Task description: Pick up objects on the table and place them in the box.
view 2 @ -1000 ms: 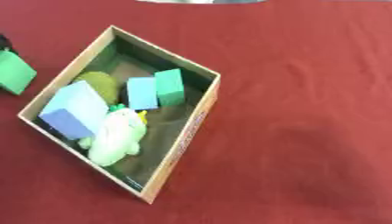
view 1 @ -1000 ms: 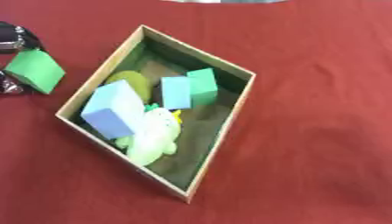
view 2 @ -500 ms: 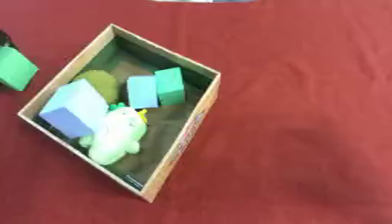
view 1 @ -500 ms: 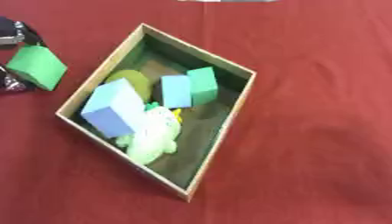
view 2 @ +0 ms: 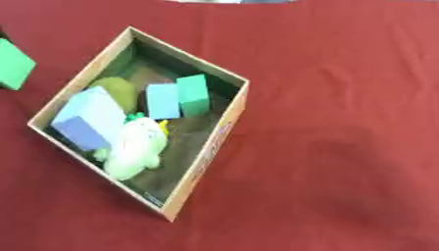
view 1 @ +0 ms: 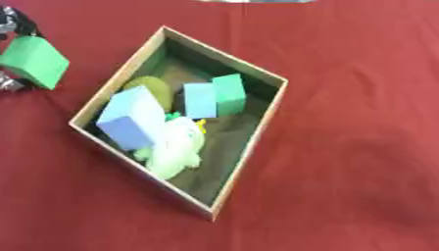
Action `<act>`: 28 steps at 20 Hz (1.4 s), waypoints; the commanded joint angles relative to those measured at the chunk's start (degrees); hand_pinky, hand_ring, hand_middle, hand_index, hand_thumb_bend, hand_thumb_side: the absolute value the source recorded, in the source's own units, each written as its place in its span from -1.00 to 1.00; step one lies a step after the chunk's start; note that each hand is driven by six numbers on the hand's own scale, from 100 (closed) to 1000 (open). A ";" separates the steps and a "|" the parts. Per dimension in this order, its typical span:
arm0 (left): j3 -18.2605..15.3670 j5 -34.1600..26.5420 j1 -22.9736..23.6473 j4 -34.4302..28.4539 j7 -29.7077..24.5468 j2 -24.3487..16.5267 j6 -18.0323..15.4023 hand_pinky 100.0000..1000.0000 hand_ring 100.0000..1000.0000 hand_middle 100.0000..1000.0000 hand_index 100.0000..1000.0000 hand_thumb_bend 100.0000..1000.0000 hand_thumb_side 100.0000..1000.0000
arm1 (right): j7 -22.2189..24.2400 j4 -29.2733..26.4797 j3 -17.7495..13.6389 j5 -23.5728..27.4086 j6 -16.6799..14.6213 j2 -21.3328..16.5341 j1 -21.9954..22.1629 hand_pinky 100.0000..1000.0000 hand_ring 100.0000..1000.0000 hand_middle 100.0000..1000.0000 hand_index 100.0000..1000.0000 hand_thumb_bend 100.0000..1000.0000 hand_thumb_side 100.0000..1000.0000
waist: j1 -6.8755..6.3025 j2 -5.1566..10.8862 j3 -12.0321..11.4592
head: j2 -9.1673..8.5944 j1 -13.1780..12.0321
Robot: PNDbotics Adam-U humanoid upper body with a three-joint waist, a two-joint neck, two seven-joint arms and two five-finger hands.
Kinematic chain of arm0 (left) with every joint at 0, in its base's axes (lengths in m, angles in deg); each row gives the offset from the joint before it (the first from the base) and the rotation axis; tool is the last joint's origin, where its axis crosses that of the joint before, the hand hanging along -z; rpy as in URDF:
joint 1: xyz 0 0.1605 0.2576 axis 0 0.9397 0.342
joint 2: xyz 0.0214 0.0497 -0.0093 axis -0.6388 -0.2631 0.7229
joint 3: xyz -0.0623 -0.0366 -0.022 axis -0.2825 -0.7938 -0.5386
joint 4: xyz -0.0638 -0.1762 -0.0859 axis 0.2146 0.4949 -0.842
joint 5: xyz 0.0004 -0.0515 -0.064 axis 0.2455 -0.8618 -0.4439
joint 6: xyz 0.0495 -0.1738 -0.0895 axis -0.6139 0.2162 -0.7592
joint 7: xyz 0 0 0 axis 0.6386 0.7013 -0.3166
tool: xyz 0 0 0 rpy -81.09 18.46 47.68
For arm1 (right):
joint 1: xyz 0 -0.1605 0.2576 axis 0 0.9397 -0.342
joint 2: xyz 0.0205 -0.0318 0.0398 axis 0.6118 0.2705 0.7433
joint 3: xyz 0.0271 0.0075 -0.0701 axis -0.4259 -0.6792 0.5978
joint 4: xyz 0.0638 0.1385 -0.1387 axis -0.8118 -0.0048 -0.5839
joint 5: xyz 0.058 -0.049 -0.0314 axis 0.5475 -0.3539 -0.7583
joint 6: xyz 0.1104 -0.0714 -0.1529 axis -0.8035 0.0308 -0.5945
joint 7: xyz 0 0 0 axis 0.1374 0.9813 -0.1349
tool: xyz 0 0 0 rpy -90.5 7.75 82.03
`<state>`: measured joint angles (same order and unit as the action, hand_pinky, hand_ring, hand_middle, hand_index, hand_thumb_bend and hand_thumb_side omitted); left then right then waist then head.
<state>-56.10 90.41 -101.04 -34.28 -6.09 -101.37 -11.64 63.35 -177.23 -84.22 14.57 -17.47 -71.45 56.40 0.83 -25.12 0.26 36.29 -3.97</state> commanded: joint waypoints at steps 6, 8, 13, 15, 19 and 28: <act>-0.77 -3.63 -0.76 -2.74 -6.19 -3.10 -2.57 0.55 0.36 -0.04 0.36 -0.27 -0.90 | 0.10 -0.87 -0.52 0.05 0.31 -1.00 0.48 0.99 1.00 0.02 0.60 -1.00 -0.18 | -0.73 2.53 -0.18 | 0.46 0.25; -0.72 -4.92 -0.79 -3.03 -6.36 -3.08 -2.72 0.56 0.38 0.00 0.39 -0.26 -0.86 | 0.13 -0.87 -0.51 0.03 0.36 -0.99 0.52 0.99 1.00 0.02 0.60 -1.00 -0.18 | -0.71 2.58 -0.25 | 0.54 0.27; -0.78 -7.29 -0.69 -3.03 -8.41 -3.21 -2.58 0.64 0.49 0.11 0.59 -0.18 -0.72 | 0.30 -0.87 -0.44 -0.05 0.48 -0.89 0.64 0.99 1.00 0.02 0.59 -1.00 -0.18 | -0.71 2.66 -0.25 | 0.54 0.39; -0.92 -7.59 -0.58 -2.96 -8.80 -3.20 -2.42 0.62 0.46 0.06 0.56 -0.20 -0.75 | 0.38 -0.87 -0.43 -0.12 0.56 -0.81 0.70 0.99 1.00 0.02 0.59 -1.00 -0.18 | -0.71 2.66 -0.24 | 0.52 0.41; -0.93 -8.17 -0.59 -3.16 -8.59 -3.00 -2.24 0.54 0.30 -0.16 0.35 -0.44 -0.94 | 0.53 -0.87 -0.41 -0.28 0.73 -0.63 0.78 1.00 1.00 0.02 0.59 -1.00 -0.18 | -0.67 2.62 -0.23 | 0.65 0.50; 2.76 -14.90 -1.51 -11.46 -3.38 -0.83 -6.89 0.42 0.13 -0.26 0.25 -0.84 -1.00 | 0.78 -0.87 -0.41 -0.07 0.75 -0.53 0.84 1.00 1.00 0.02 0.60 -1.00 -0.18 | -0.50 3.01 -0.37 | 0.75 0.34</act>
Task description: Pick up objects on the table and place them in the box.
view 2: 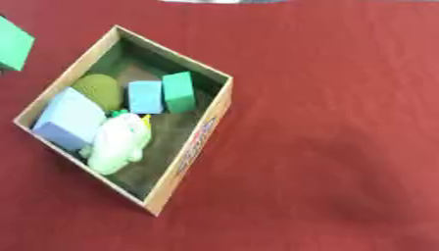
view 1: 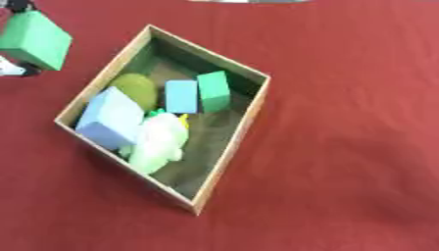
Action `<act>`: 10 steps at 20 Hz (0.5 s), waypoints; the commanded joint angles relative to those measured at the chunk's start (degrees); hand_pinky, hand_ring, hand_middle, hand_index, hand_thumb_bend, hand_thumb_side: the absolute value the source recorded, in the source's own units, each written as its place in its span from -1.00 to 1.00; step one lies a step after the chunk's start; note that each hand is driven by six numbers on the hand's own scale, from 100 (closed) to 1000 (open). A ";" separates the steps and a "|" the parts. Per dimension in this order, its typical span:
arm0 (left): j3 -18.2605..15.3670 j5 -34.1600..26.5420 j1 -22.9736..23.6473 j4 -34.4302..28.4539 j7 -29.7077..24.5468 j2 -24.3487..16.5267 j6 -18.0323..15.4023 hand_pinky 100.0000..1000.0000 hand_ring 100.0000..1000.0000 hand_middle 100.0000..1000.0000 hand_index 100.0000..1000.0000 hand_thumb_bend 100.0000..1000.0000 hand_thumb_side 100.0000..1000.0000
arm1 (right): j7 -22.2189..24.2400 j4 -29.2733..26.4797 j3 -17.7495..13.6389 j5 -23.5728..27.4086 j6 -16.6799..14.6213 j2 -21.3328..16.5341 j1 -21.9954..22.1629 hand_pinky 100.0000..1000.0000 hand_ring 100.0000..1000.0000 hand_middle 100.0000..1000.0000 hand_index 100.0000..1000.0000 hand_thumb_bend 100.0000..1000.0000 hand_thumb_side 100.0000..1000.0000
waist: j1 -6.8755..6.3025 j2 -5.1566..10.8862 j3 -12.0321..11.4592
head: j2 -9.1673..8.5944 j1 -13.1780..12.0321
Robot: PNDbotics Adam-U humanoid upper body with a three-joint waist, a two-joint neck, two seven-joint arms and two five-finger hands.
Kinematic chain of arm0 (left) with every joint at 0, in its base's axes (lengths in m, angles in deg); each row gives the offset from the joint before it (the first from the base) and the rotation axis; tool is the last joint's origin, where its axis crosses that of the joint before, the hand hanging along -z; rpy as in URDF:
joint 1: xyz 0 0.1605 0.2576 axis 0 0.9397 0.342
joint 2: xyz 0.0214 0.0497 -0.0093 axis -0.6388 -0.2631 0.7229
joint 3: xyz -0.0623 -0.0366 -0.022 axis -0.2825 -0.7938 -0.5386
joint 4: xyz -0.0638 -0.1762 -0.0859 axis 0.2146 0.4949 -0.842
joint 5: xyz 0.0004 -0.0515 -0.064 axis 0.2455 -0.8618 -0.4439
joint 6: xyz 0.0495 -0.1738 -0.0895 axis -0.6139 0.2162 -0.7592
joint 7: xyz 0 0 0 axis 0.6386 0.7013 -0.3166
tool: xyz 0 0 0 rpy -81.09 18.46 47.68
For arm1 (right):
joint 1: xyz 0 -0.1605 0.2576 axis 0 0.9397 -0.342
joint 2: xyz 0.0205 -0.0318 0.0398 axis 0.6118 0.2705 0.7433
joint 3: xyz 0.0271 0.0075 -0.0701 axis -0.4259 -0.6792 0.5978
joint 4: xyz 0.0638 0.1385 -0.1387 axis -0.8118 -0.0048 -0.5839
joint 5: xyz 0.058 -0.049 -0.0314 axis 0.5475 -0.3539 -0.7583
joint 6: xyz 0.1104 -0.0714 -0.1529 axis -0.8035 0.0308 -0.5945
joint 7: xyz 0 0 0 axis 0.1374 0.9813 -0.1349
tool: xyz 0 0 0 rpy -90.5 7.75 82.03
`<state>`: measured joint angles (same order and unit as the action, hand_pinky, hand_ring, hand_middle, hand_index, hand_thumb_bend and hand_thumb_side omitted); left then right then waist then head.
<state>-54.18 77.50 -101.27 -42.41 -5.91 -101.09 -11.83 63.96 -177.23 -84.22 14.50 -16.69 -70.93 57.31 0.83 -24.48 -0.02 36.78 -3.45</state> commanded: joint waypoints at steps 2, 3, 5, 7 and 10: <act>2.14 -3.55 -1.46 -5.85 -2.04 -0.74 -7.11 0.42 0.13 -0.26 0.25 -0.86 -1.00 | 0.20 -0.87 -0.39 0.16 -0.08 -1.12 -0.13 1.00 1.00 0.02 0.60 -1.00 -0.18 | -0.47 2.47 -0.10 | 0.22 -0.72; 3.01 -4.36 -1.65 -7.16 -1.32 -0.29 -7.07 0.42 0.13 -0.27 0.25 -0.88 -1.00 | 0.22 -0.87 -0.38 0.26 -0.13 -1.18 -0.18 1.00 1.00 0.02 0.60 -1.00 -0.18 | -0.45 2.54 -0.08 | 0.21 -1.13; 4.82 -6.01 -1.85 -9.86 -0.72 0.38 -6.28 0.42 0.13 -0.27 0.25 -0.90 -1.00 | 0.22 -0.87 -0.38 0.44 -0.19 -1.28 -0.23 1.00 1.00 0.02 0.60 -1.00 -0.18 | -0.44 2.68 -0.12 | 0.20 -1.70; 6.19 -7.67 -1.92 -12.49 -1.12 1.06 -4.92 0.42 0.13 -0.26 0.26 -0.95 -1.00 | 0.24 -0.87 -0.36 0.58 -0.18 -1.38 -0.30 1.00 1.00 0.02 0.60 -1.00 -0.18 | -0.45 2.84 -0.17 | 0.20 -2.24; 8.14 -10.21 -2.47 -15.48 -2.37 2.78 -2.51 0.43 0.13 -0.25 0.28 -1.00 -1.00 | 0.35 -0.87 -0.27 0.86 -0.07 -1.47 -0.40 1.00 1.00 0.02 0.60 -1.00 -0.18 | -0.45 3.12 -0.32 | 0.37 -2.62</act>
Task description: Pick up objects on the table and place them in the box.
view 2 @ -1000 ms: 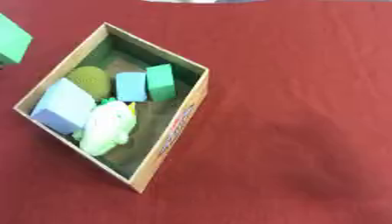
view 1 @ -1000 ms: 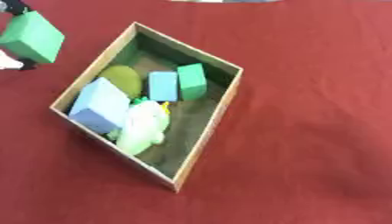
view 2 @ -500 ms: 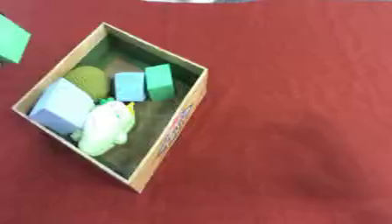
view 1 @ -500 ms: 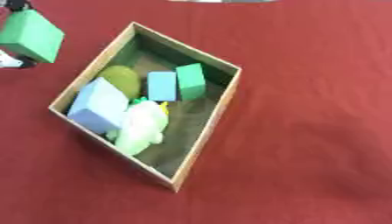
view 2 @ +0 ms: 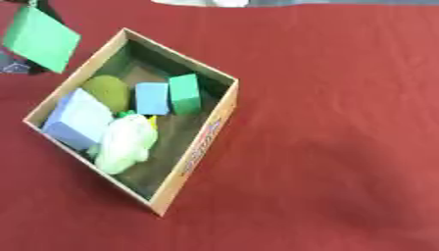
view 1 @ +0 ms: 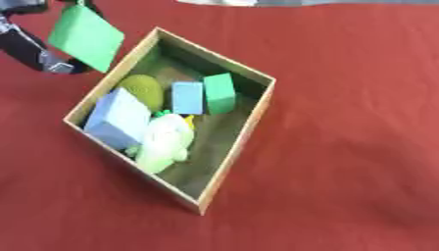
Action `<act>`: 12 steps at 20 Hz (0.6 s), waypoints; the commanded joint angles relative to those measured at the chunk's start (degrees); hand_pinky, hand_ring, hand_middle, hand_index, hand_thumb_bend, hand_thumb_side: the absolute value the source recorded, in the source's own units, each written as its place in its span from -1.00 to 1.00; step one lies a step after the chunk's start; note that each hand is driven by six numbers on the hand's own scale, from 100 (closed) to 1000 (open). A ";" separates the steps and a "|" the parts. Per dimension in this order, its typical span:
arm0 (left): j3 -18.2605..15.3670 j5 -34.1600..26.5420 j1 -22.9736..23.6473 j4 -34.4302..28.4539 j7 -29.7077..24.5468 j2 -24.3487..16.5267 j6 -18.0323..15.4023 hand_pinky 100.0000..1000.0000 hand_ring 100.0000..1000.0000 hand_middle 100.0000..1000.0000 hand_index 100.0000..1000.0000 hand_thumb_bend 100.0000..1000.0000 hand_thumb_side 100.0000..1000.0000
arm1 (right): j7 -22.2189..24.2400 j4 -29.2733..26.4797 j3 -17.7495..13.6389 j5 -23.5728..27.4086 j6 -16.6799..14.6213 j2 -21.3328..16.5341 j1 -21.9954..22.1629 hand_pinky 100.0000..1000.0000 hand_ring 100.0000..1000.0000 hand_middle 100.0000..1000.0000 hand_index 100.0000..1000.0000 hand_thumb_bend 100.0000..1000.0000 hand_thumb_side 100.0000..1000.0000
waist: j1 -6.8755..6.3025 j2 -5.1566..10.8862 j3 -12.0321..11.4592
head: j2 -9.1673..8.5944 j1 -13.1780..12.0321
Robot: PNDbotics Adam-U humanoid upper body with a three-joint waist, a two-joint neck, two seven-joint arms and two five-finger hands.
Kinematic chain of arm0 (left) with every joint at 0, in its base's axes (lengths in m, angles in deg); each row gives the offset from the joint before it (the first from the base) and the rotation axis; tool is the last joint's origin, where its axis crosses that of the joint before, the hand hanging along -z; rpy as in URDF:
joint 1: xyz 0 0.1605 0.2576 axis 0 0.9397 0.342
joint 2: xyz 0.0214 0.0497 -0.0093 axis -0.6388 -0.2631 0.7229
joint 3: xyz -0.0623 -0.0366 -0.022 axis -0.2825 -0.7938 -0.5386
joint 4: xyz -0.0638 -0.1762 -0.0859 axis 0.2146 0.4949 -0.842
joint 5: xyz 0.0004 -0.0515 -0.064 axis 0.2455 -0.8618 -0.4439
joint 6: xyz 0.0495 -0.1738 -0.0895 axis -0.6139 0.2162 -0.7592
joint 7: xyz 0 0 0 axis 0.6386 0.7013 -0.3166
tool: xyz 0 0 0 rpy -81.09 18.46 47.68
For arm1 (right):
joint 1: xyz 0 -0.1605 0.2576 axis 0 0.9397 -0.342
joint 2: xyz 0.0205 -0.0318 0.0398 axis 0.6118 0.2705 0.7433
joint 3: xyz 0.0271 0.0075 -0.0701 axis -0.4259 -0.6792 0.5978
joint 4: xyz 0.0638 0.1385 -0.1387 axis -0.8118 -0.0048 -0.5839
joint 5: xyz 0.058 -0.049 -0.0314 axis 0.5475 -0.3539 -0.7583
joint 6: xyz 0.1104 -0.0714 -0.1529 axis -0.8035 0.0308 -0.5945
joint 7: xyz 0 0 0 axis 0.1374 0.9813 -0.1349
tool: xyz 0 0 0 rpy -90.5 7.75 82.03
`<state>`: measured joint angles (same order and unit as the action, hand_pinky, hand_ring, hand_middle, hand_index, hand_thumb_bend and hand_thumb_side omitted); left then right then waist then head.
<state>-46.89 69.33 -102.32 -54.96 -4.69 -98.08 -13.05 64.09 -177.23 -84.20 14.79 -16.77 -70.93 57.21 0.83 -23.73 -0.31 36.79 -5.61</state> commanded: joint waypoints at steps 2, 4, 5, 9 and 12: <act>2.01 -3.61 -1.89 -4.00 -4.97 0.83 0.30 0.44 0.14 -0.23 0.30 -1.00 -1.00 | 0.34 -0.87 -0.19 0.75 0.08 -1.54 -0.36 1.00 1.00 0.02 0.60 -1.00 -0.18 | -0.44 2.57 -0.08 | 0.44 -0.69; 2.68 -4.40 -2.31 -4.05 -6.48 1.83 1.81 0.44 0.16 -0.21 0.32 -0.99 -1.00 | 0.45 -0.87 -0.13 0.91 0.14 -1.57 -0.39 1.00 1.00 0.02 0.60 -1.00 -0.18 | -0.44 2.75 -0.09 | 0.49 -0.80; 2.85 -4.49 -2.45 -3.70 -7.11 2.41 2.52 0.45 0.17 -0.19 0.33 -0.98 -1.00 | 0.48 -0.87 -0.11 1.01 0.17 -1.56 -0.41 1.00 1.00 0.02 0.60 -1.00 -0.18 | -0.46 2.83 -0.07 | 0.50 -0.83; 3.17 -3.67 -2.98 -1.09 -7.78 4.59 4.37 0.50 0.25 -0.10 0.45 -0.97 -0.86 | 0.65 -0.87 -0.05 1.29 0.25 -1.53 -0.49 1.00 1.00 0.02 0.60 -1.00 -0.18 | -0.39 2.91 0.11 | 0.50 -0.76; 3.28 -2.90 -3.23 0.23 -7.00 5.63 4.56 0.60 0.45 0.18 0.71 -0.88 -0.51 | 0.72 -0.87 -0.11 1.32 0.32 -1.37 -0.42 1.00 1.00 0.02 0.60 -1.00 -0.18 | -0.36 2.81 0.21 | 0.60 -0.27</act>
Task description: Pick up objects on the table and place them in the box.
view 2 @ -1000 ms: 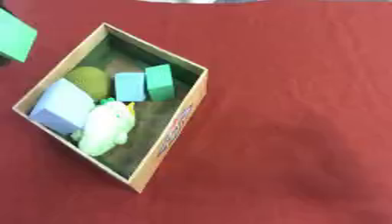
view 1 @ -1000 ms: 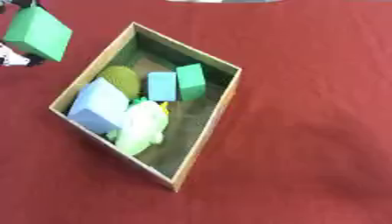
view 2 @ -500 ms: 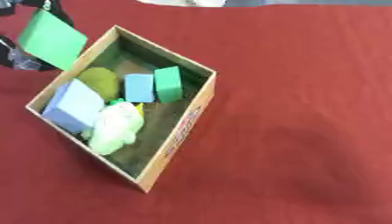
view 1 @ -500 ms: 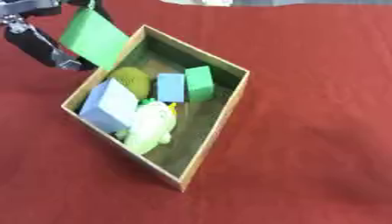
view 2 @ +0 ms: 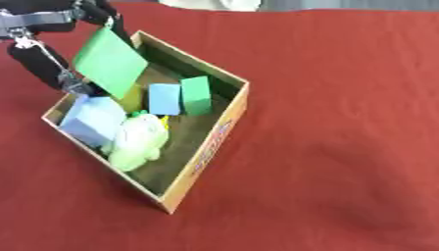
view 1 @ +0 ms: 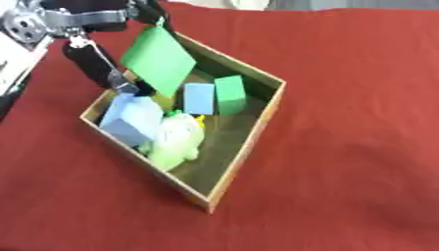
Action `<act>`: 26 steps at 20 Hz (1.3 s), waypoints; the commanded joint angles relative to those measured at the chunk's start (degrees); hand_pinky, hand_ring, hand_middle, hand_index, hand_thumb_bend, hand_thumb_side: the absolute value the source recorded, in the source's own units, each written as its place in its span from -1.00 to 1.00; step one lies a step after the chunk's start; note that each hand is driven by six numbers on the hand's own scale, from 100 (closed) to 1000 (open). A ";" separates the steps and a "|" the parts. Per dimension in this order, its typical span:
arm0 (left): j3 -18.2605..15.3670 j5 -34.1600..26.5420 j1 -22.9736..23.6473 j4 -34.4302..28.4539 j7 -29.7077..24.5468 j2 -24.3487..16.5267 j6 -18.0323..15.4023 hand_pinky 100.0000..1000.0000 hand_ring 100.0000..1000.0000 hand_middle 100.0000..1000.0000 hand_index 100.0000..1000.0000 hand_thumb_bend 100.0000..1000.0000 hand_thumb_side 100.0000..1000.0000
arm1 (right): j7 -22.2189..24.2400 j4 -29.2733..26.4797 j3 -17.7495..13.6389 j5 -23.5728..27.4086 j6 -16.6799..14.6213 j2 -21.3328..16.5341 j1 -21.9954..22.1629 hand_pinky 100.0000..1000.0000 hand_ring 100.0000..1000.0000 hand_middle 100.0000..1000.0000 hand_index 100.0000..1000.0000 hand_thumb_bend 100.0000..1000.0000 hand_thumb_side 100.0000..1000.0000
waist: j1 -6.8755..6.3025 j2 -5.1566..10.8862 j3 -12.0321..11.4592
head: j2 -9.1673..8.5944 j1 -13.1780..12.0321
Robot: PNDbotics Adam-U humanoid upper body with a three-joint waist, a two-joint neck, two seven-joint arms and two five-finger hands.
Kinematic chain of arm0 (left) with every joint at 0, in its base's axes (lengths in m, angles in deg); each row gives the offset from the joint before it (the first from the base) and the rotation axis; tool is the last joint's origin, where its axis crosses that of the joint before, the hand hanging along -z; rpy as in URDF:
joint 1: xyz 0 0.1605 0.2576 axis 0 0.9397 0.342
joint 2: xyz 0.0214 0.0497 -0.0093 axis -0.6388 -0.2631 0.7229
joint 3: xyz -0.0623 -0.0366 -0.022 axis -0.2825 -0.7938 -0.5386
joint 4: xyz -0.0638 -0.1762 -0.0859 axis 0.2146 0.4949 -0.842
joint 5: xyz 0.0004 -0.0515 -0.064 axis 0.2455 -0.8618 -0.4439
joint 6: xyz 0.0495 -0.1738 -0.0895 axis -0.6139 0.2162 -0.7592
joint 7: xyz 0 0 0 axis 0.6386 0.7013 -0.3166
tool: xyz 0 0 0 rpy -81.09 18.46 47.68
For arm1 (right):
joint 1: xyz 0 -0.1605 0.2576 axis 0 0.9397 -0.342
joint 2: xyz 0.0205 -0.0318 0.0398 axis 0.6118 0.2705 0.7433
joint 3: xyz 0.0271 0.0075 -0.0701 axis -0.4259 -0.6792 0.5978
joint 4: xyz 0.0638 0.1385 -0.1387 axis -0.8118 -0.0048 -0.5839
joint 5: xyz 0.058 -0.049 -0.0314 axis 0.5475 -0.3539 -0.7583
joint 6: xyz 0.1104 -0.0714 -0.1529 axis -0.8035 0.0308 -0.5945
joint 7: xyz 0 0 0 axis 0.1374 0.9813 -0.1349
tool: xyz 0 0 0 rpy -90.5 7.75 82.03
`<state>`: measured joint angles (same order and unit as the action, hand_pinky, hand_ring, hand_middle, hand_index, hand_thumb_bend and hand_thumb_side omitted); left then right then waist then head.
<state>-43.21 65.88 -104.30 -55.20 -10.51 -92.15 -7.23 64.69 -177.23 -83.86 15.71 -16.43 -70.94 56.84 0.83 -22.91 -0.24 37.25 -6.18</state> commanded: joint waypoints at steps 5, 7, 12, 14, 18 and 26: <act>-0.53 1.34 -1.53 0.87 0.25 0.22 -1.92 0.92 0.87 0.72 0.99 -0.38 0.32 | 0.18 -0.87 -0.47 0.36 0.11 -1.22 -0.01 1.00 1.00 0.01 0.60 -1.00 -0.18 | -0.33 1.93 0.05 | 0.31 1.09; -2.10 2.01 -1.66 0.02 1.43 0.16 -2.81 0.99 0.94 0.76 0.99 -0.23 0.31 | 0.21 -0.87 -0.47 0.33 0.20 -1.11 0.05 1.00 1.00 0.01 0.60 -1.00 -0.18 | -0.30 1.93 -0.10 | 0.44 1.76; -3.64 5.45 -1.26 -1.15 5.10 -0.65 -5.09 1.00 1.00 0.80 1.00 -0.02 0.14 | 0.16 -0.87 -0.47 0.51 0.16 -1.16 0.14 1.00 1.00 0.01 0.60 -1.00 -0.18 | -0.26 2.26 -0.24 | 0.76 2.27; -3.72 6.93 -1.06 -1.21 6.14 -0.66 -5.68 1.00 1.00 0.83 1.00 0.03 0.06 | 0.13 -0.87 -0.48 0.61 0.18 -1.13 0.20 1.00 1.00 0.01 0.60 -1.00 -0.18 | -0.21 2.42 -0.30 | 0.88 2.42; -3.79 9.94 -1.07 -1.06 6.63 -0.78 -6.59 1.00 1.00 0.88 1.00 0.22 -0.20 | 0.18 -0.87 -0.40 0.82 0.24 -1.08 0.21 1.00 1.00 0.01 0.60 -1.00 -0.18 | -0.11 2.64 -0.30 | 1.02 2.84; -7.57 8.59 -0.29 -2.28 11.96 1.18 -4.19 0.95 0.89 0.59 0.93 -0.77 0.08 | -0.01 -0.87 -0.64 1.08 0.08 -0.82 0.38 1.00 1.00 0.01 0.60 -1.00 -0.18 | 0.27 2.96 -0.78 | 1.65 4.74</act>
<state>-48.89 75.35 -103.86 -56.34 0.38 -90.39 -11.97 64.84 -177.23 -83.88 16.26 -16.25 -70.88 57.31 0.84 -22.15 -1.12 38.71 -1.93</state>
